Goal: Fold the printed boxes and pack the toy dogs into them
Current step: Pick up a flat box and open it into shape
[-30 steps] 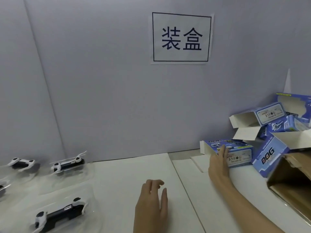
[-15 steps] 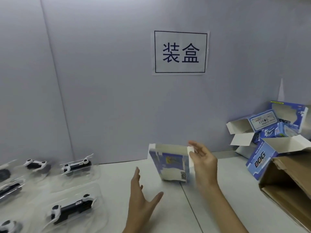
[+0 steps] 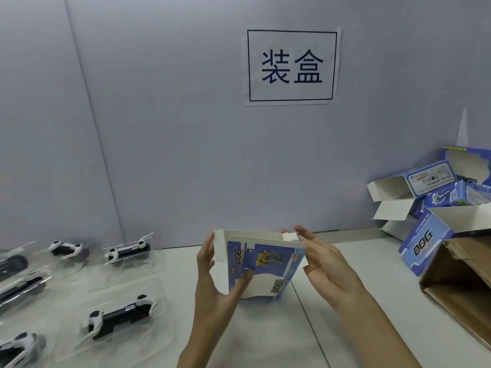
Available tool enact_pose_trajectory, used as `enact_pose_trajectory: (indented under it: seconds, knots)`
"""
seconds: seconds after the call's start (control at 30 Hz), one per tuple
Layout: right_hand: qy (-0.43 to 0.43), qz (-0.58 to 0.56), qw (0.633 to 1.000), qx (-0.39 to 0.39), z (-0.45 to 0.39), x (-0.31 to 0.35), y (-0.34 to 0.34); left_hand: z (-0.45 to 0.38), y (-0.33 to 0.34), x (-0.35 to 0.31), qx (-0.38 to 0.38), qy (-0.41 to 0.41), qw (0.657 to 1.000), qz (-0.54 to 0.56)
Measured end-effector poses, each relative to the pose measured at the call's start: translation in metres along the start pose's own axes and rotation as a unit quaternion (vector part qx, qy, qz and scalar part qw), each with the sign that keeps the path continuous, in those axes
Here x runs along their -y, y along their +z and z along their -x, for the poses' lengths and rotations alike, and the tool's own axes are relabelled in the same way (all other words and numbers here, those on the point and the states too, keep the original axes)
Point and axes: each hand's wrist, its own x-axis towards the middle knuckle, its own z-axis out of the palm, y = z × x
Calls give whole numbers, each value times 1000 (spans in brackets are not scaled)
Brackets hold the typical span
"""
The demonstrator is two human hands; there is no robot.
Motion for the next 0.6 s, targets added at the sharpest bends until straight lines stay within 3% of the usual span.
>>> enact_pose_trajectory:
  seconds: [0.17,0.3,0.37,0.47,0.6]
  knots:
    - [-26,-26,999,-25,-1,-10,5,2,2,-5,38,-17,999,33]
    - [-86,-10,996,0,3,-32,21,1,3,-7,-12,-42,997,69]
    - [-148,97,983,47,9,-43,25,0,2,-7,-23,-77,992,102]
    - [-211,293,926,109,13,-62,28,-1,0,-7,-18,-112,984,137]
    - [-231,353,902,91,12,-75,27,-1,-5,-9,7,-119,983,142]
